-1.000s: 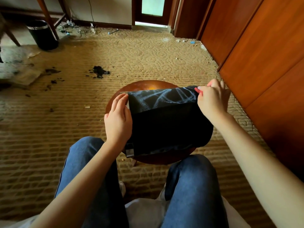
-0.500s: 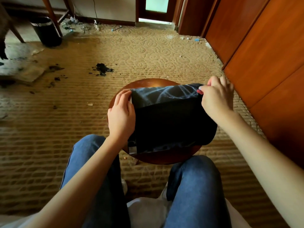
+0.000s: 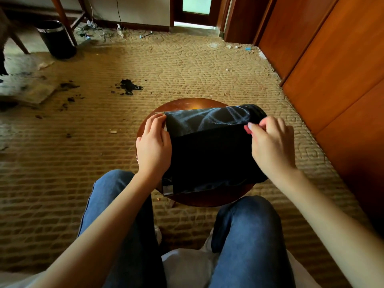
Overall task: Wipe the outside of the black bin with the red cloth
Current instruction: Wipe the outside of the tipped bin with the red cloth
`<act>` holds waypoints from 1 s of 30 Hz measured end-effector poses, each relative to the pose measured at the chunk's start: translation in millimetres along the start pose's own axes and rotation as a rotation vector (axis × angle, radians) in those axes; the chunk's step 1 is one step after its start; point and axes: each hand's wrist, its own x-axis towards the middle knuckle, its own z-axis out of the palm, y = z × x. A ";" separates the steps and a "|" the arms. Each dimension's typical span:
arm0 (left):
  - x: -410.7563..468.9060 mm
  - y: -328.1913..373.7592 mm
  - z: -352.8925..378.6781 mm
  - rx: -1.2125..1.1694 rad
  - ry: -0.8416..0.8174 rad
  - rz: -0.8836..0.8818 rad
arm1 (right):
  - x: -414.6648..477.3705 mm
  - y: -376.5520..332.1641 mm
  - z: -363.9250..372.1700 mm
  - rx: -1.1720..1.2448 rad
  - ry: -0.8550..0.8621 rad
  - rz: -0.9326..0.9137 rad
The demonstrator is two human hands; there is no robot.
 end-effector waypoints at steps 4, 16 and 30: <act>-6.3 -0.4 -2.2 0.022 0.003 0.013 | 56.1 6.0 9.9 -0.079 -0.214 0.129; -0.5 0.9 -3.1 0.044 -0.014 0.032 | 0.6 -9.1 -10.2 -0.013 -0.078 -0.102; 0.1 1.3 -5.2 0.022 -0.022 0.020 | -3.5 -52.8 -18.0 0.008 -0.158 -0.115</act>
